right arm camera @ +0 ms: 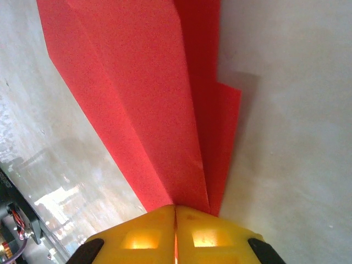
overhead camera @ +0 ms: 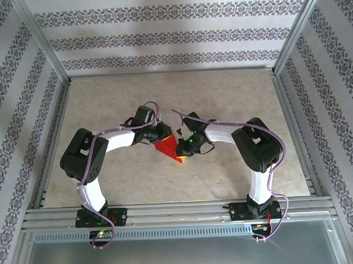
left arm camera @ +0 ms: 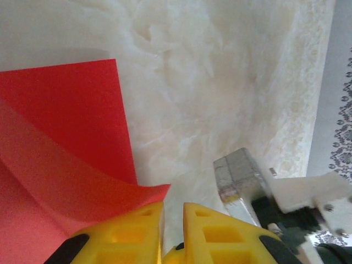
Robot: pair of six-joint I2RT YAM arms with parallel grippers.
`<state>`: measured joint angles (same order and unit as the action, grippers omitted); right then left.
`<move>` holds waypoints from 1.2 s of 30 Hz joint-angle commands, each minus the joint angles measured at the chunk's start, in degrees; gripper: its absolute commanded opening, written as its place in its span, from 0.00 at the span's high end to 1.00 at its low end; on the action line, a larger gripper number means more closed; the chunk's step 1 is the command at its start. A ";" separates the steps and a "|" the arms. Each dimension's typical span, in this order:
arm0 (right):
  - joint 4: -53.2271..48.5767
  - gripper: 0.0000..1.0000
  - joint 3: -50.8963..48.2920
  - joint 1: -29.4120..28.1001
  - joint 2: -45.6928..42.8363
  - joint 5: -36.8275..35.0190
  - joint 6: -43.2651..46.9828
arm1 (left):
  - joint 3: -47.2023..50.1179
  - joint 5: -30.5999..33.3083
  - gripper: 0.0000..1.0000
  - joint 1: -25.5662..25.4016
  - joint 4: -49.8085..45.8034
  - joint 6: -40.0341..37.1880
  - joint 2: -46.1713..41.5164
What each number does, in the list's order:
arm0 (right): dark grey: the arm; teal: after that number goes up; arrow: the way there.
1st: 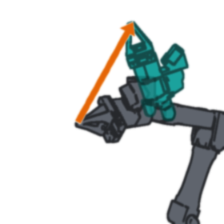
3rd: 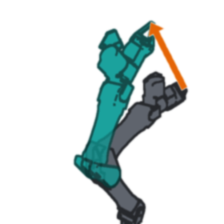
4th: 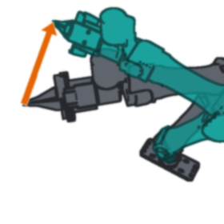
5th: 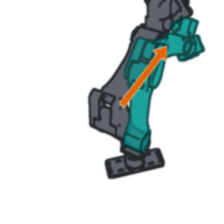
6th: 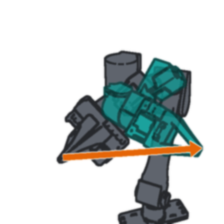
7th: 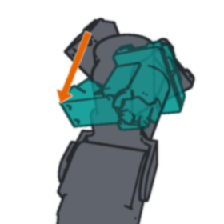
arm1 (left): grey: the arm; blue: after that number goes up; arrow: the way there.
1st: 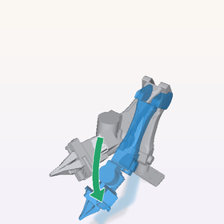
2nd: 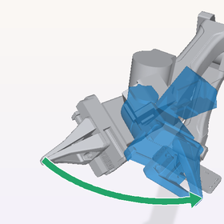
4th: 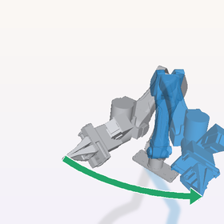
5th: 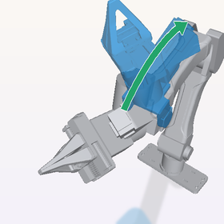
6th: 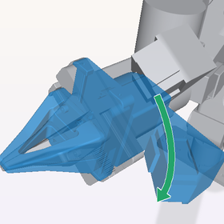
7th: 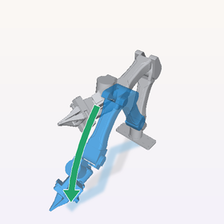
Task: Fold a paper plane with a square sheet of paper (pick it up from the middle)
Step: Fourth fold the wing at the center of the table.
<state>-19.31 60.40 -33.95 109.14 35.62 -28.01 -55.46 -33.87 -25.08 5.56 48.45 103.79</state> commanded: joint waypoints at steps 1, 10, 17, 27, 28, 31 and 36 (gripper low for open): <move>-6.05 0.91 -2.31 0.21 -0.16 -1.34 2.06 | 0.37 0.58 0.83 -0.20 -1.07 -2.60 1.90; -8.62 0.91 -3.67 0.70 -0.51 -1.87 3.25 | -0.44 -0.06 0.83 -0.22 1.54 -2.38 5.05; -9.12 0.91 -4.35 0.86 -0.52 -2.20 3.50 | -0.72 0.10 0.83 -0.18 2.27 -2.30 6.29; -10.51 0.92 -4.81 1.00 -0.60 -4.06 3.97 | 0.03 1.73 0.83 -0.07 2.47 -2.85 8.09; -10.81 0.92 -4.86 1.02 -0.61 -4.59 4.13 | 0.05 1.95 0.83 0.08 2.28 -3.13 8.31; -11.60 0.92 -5.05 0.91 -0.25 -6.04 4.37 | 0.50 2.20 0.83 0.77 2.27 -4.25 8.69; -14.26 0.92 -4.77 0.45 0.87 -10.00 4.98 | 0.74 2.52 0.79 2.35 2.90 -8.68 8.98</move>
<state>-22.81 58.33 -33.52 107.57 36.16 -24.69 -55.53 -35.57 -24.69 8.29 44.88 110.06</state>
